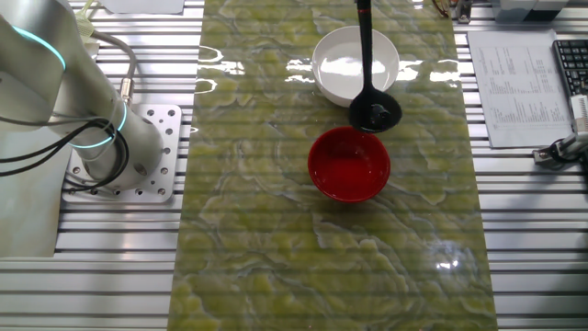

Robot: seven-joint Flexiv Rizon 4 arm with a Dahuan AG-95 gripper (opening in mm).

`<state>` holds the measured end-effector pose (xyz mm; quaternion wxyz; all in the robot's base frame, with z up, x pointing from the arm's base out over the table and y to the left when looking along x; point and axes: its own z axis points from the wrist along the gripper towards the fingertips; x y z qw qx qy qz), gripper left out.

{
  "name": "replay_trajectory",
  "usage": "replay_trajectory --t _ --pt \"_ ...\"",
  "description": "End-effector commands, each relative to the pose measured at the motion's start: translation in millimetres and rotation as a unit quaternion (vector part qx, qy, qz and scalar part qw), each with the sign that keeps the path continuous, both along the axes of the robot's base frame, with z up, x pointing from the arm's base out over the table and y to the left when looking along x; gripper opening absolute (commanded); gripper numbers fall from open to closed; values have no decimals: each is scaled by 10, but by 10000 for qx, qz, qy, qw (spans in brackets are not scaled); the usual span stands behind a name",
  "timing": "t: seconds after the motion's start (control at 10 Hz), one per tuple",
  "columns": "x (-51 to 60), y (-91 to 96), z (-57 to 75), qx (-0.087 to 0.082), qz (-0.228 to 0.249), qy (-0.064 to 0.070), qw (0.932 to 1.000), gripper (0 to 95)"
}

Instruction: Scoop water with a large spoon from one bowl to another

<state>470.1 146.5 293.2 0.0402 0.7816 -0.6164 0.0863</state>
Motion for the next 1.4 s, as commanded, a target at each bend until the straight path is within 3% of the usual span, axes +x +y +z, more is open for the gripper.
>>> replay_trajectory --t 0.1,0.5,1.4 --pt "-7 -110 -32 18 21 -69 10000 0" --pt "12 -233 -93 82 31 -103 9999 0" --pt "20 -456 -169 203 148 -8 9997 0"
